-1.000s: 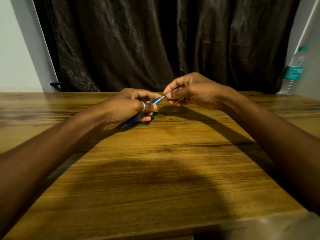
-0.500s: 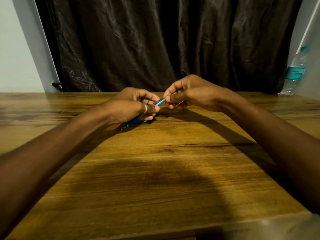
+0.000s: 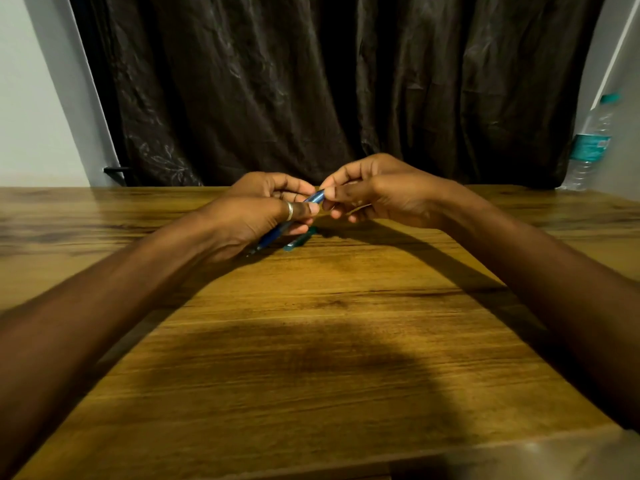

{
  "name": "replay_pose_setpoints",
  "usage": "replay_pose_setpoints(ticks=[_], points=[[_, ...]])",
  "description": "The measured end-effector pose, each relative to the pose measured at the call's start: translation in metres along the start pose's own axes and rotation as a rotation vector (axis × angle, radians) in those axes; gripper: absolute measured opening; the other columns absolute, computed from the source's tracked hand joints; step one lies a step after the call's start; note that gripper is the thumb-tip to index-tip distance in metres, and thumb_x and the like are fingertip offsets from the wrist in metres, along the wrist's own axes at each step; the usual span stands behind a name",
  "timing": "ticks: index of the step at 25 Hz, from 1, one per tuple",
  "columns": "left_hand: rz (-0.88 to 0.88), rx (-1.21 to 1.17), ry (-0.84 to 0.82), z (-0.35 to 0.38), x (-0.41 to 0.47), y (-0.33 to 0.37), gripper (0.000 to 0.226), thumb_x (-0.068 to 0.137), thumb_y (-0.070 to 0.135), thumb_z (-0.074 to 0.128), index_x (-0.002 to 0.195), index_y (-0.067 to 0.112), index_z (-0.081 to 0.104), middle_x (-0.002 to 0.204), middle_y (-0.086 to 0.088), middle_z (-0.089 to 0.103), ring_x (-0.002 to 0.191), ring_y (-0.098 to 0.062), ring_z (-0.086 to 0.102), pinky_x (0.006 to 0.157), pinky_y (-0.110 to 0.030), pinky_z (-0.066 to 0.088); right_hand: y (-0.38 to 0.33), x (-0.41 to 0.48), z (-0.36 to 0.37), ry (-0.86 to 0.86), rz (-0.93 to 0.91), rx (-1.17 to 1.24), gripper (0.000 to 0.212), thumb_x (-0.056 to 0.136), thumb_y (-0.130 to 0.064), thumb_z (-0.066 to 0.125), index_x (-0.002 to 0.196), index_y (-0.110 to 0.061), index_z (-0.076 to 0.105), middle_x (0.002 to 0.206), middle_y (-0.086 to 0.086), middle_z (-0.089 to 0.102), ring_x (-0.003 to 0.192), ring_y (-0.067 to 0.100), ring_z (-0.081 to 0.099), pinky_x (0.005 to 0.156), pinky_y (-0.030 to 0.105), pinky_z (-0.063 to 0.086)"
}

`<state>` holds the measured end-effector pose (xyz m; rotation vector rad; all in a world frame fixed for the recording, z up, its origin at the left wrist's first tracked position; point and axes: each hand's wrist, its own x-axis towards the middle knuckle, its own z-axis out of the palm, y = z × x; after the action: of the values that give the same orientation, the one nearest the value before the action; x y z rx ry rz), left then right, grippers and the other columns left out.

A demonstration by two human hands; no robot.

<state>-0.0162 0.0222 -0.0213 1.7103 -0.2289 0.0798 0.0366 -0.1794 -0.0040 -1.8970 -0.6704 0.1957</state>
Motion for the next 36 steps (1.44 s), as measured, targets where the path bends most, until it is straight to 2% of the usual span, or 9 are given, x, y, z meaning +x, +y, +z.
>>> replay_pose_setpoints(ticks=[5,7,10,18,21,24,27,30,36], points=[[-0.044,0.016,-0.039,-0.002,0.0,0.002,0.015,0.089,0.016,0.071,0.104,0.012,0.074,0.089,-0.006,0.077,0.078,-0.01,0.073,0.073,-0.023,0.061,-0.003,0.001,0.002,0.094,0.003,0.128,0.009,0.098,-0.01,0.062,0.1,-0.007,0.07,0.088,0.007,0.075,0.078,0.012,0.071,0.062,0.02,0.051],[-0.072,0.052,-0.056,-0.003,-0.001,0.002,0.021,0.095,0.025,0.065,0.106,0.011,0.074,0.093,-0.007,0.076,0.08,-0.011,0.073,0.077,-0.026,0.06,-0.005,-0.001,-0.001,0.157,-0.002,0.221,0.007,0.097,-0.011,0.063,0.095,-0.009,0.07,0.086,0.007,0.075,0.078,0.013,0.072,0.061,0.019,0.052],[-0.105,0.087,-0.096,-0.002,-0.003,0.002,0.025,0.097,0.025,0.06,0.109,0.006,0.072,0.094,-0.009,0.076,0.079,-0.012,0.072,0.078,-0.028,0.059,-0.009,-0.004,-0.005,0.226,-0.01,0.303,0.006,0.097,-0.014,0.064,0.095,-0.011,0.069,0.09,0.007,0.077,0.08,0.013,0.074,0.063,0.02,0.053],[-0.116,0.096,-0.143,-0.003,-0.002,-0.003,0.024,0.096,0.024,0.063,0.107,0.006,0.072,0.092,-0.009,0.076,0.077,-0.012,0.073,0.078,-0.03,0.06,-0.011,-0.004,0.004,0.226,0.021,0.403,0.011,0.101,-0.017,0.058,0.103,-0.01,0.065,0.105,0.015,0.076,0.08,0.014,0.073,0.067,0.023,0.056],[-0.105,0.097,-0.148,0.001,-0.003,-0.004,0.027,0.096,0.028,0.062,0.106,0.006,0.073,0.092,-0.01,0.077,0.081,-0.015,0.073,0.079,-0.03,0.06,-0.015,-0.002,0.013,0.277,0.04,0.486,0.015,0.105,-0.022,0.051,0.1,-0.014,0.063,0.098,0.011,0.078,0.086,0.017,0.075,0.075,0.028,0.057],[-0.07,0.096,-0.137,0.006,-0.005,-0.007,0.025,0.096,0.027,0.062,0.105,0.006,0.072,0.091,-0.01,0.076,0.079,-0.015,0.073,0.076,-0.029,0.062,-0.019,0.002,0.03,0.312,0.112,0.676,0.023,0.107,-0.03,0.044,0.105,-0.014,0.06,0.086,0.007,0.073,0.082,0.02,0.075,0.072,0.033,0.056],[-0.063,0.063,-0.136,0.013,-0.007,-0.007,0.02,0.095,0.023,0.064,0.103,0.007,0.072,0.086,-0.009,0.074,0.073,-0.013,0.072,0.072,-0.027,0.062,-0.022,0.006,0.042,0.378,0.162,0.798,0.034,0.107,-0.037,0.038,0.097,-0.012,0.058,0.072,0.002,0.055,0.064,0.015,0.059,0.063,0.033,0.054],[-0.103,-0.008,-0.152,0.023,-0.011,-0.005,0.028,0.097,0.024,0.06,0.109,0.0,0.069,0.086,-0.01,0.074,0.073,-0.014,0.071,0.071,-0.026,0.061,-0.024,0.008,0.046,0.456,0.163,0.952,0.036,0.106,-0.04,0.036,0.086,-0.014,0.05,0.06,-0.002,0.04,0.048,0.009,0.036,0.05,0.025,0.041],[-0.27,-0.186,-0.247,0.034,-0.015,-0.002,0.059,0.1,0.053,0.042,0.111,0.001,0.066,0.1,-0.021,0.077,0.09,-0.027,0.077,0.08,-0.034,0.063,-0.026,0.006,0.043,0.53,0.166,0.951,0.047,0.103,-0.045,0.038,0.065,-0.018,0.043,0.05,-0.005,0.029,0.04,0.008,0.02,0.036,0.02,0.017]])
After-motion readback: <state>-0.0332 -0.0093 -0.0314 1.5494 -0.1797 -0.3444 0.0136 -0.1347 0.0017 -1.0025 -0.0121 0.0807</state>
